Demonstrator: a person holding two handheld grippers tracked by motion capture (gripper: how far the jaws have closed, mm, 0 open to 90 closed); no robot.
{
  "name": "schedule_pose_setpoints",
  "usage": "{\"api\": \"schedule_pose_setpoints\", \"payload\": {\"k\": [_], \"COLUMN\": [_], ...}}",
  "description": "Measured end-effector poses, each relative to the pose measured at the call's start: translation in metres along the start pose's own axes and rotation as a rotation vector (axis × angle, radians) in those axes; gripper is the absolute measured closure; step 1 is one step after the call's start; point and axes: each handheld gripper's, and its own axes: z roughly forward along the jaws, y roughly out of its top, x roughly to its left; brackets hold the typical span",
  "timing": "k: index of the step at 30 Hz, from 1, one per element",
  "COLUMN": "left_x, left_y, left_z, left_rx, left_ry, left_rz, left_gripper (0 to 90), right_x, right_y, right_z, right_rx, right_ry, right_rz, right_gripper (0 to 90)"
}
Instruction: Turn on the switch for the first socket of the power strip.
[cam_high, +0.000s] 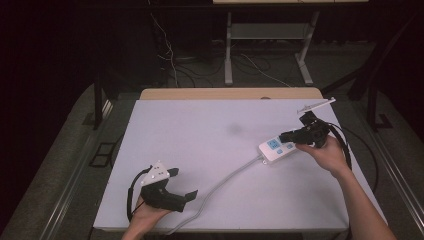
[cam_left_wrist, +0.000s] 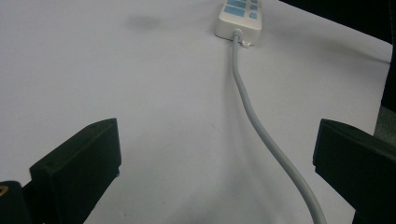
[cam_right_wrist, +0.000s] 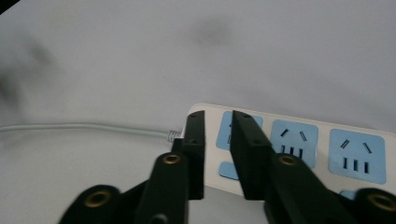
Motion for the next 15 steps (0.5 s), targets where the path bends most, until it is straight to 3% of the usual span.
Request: {"api": "schedule_pose_setpoints", "payload": {"k": [4,15], "left_x": [0.000,0.001], "left_y": [0.000,-0.001], "left_z": [0.000,0.001], "left_rx": [0.001,0.007], "left_ry": [0.001,0.001], "left_rz": [-0.001,0.001], "left_gripper": [0.0,0.0], "right_x": [-0.005,-0.021], "right_y": [0.000,-0.002], "right_z": [0.002,0.011], "right_rx": [0.004,0.041], "right_ry": [0.002,0.022], "right_rz": [0.008,0.031], "right_gripper": [89.3,89.4]}}
